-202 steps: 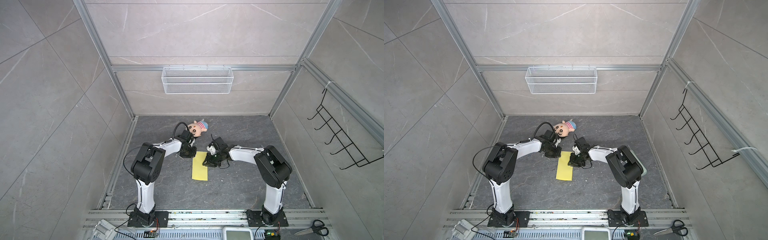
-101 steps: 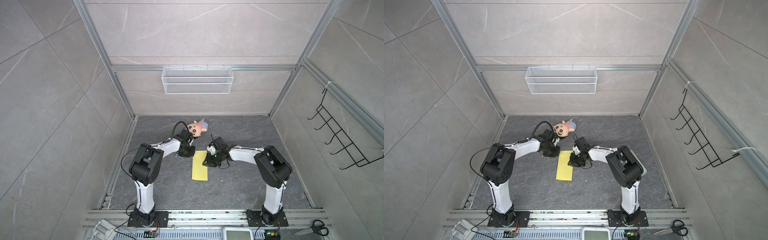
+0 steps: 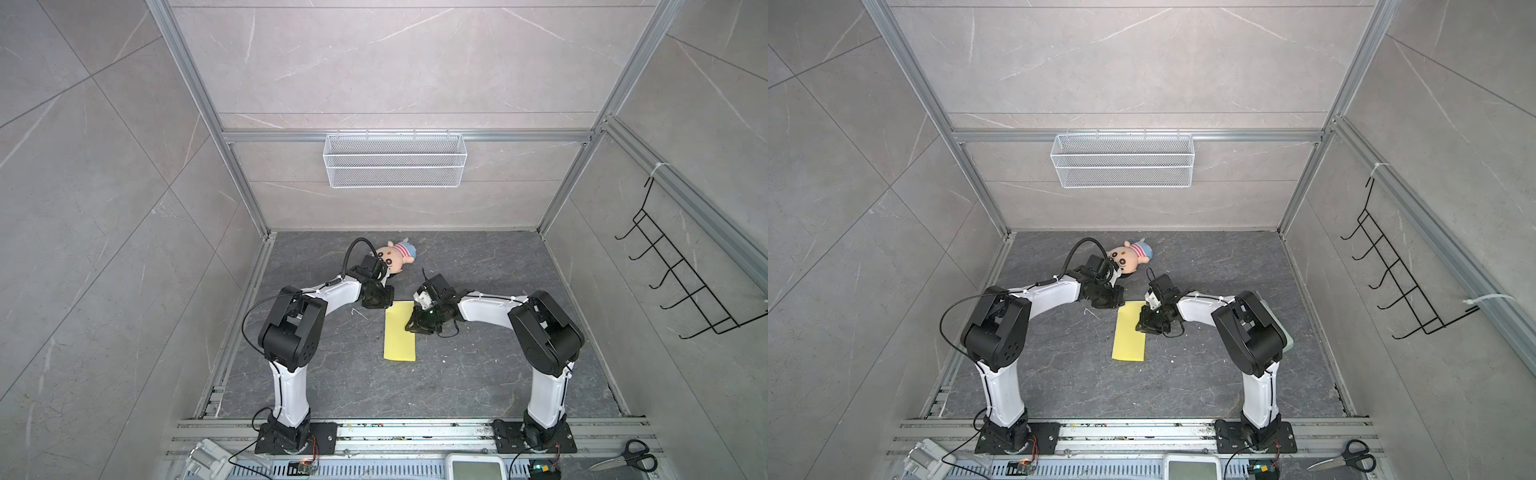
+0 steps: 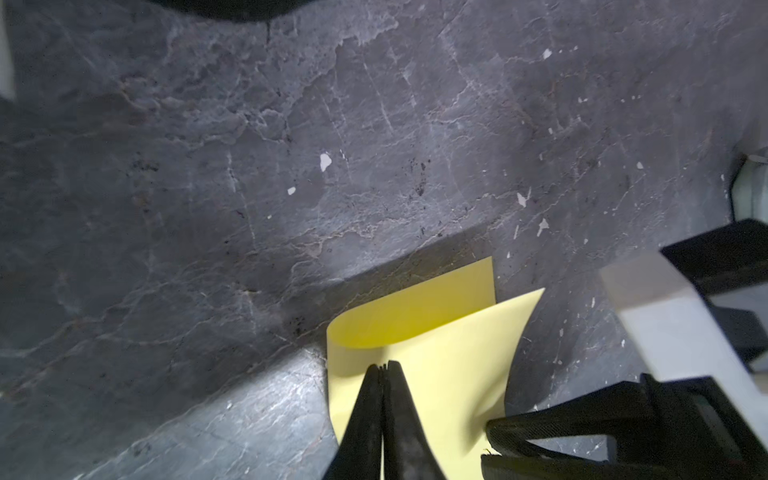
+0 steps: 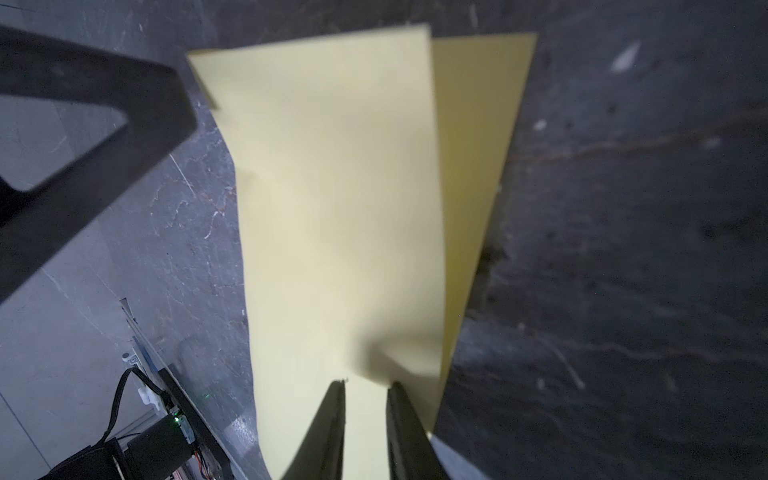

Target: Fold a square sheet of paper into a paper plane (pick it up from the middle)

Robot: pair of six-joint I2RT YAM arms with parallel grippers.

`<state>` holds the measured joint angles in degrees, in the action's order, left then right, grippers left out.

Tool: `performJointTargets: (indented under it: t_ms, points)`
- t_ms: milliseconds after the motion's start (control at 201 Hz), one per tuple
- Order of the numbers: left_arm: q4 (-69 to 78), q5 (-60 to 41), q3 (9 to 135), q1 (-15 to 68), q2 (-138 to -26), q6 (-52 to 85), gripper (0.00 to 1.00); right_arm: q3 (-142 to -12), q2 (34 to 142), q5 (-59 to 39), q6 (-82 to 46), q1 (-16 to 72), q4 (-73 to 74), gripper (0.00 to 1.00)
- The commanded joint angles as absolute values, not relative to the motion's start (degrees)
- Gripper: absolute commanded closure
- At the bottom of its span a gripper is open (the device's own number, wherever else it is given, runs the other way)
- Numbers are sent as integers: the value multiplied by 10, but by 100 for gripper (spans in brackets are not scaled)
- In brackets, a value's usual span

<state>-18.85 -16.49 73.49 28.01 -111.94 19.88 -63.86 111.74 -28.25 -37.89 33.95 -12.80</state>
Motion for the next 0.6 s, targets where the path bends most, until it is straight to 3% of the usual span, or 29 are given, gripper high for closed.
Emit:
performJointTargets:
  t_ms: [0,592]
  points:
    - [-199,-152,761,280,-1132,194,92,-592,1189,-143,-374,339,-194,76]
    - [-283,-7,769,276,-1141,174,93,-601,1189,-130,-365,339,-204,76]
